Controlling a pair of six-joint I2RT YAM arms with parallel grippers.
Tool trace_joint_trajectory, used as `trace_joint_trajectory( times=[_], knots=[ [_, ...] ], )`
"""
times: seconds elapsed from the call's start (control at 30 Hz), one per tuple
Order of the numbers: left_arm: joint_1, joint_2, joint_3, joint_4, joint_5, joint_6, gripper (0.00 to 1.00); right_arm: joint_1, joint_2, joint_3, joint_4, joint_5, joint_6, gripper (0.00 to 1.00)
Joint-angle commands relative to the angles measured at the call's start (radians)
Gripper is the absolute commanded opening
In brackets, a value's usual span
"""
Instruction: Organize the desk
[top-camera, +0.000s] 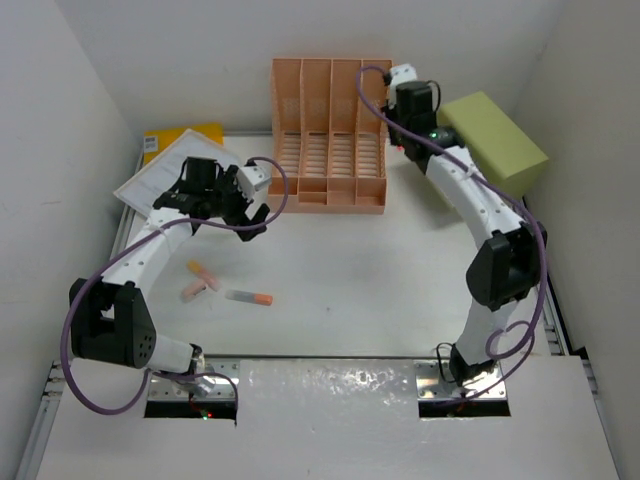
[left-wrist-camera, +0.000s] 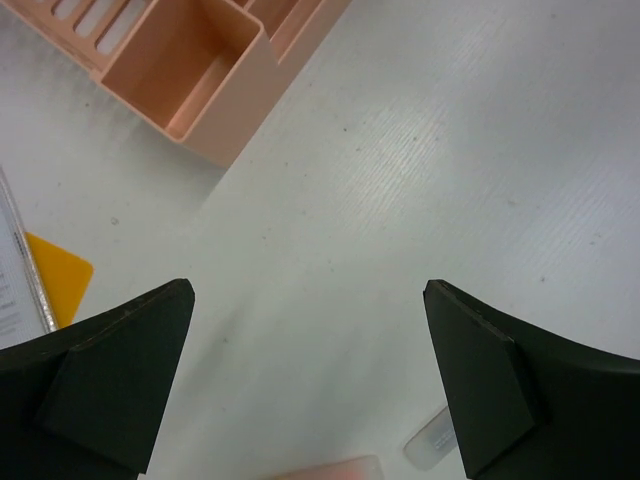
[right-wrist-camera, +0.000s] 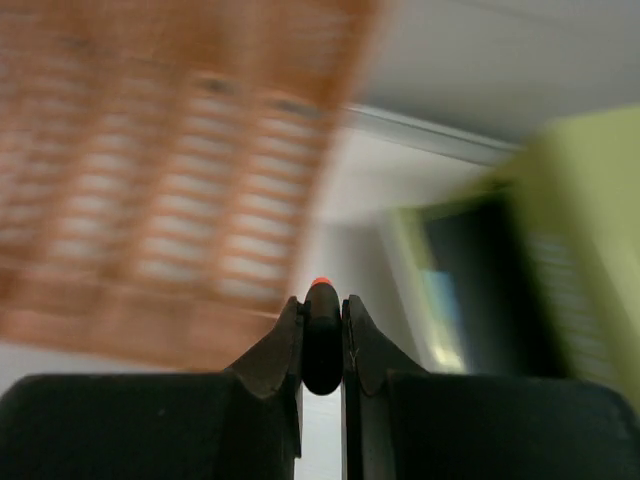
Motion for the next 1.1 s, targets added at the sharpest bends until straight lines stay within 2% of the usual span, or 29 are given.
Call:
trace_joint_trajectory(
  times=[0.0,0.1,0.2,0.33,0.47,0.57,0.6,0.7,0.9,0.93,1.07],
  knots=[
    [-0.001,-0.005,-0.010,-0.025,-0.050,0.079,1.00,-0.034,0.049,0.182,-0.175,0.400,-0.275,0.00],
    [-0.003,-0.003,-0.030,-0.073,-0.067,0.152,0.98,-0.070,0.206,0.389,-0.352,0.523,-0.352,0.00],
    [-0.003,-0.011,-0.059,-0.136,-0.066,0.240,0.95,-0.089,0.316,0.494,-0.443,0.612,-0.403,0.00],
    [-0.003,-0.028,-0.093,-0.183,-0.055,0.306,0.95,-0.115,0.360,0.463,-0.441,0.659,-0.426,0.00],
    [-0.003,-0.040,-0.105,-0.232,-0.041,0.367,0.96,-0.146,0.383,0.442,-0.447,0.615,-0.410,0.00],
    [-0.003,-0.052,-0.111,-0.248,-0.035,0.389,0.96,-0.155,0.395,0.436,-0.446,0.607,-0.410,0.10],
    [-0.003,-0.060,-0.116,-0.252,-0.033,0.403,0.96,-0.159,0.399,0.436,-0.447,0.600,-0.410,0.25],
    [-0.004,-0.069,-0.137,-0.283,-0.038,0.453,0.95,-0.159,0.398,0.436,-0.440,0.583,-0.406,0.56],
    [-0.016,-0.072,-0.212,-0.324,-0.092,0.561,0.88,-0.159,0.358,0.426,-0.413,0.564,-0.394,0.96],
    [-0.016,-0.072,-0.220,-0.364,-0.083,0.587,0.86,-0.159,0.337,0.425,-0.418,0.528,-0.383,0.99],
    [-0.025,-0.066,-0.252,-0.432,-0.046,0.688,0.76,-0.157,0.227,0.359,-0.397,0.356,-0.318,0.99]
  ],
)
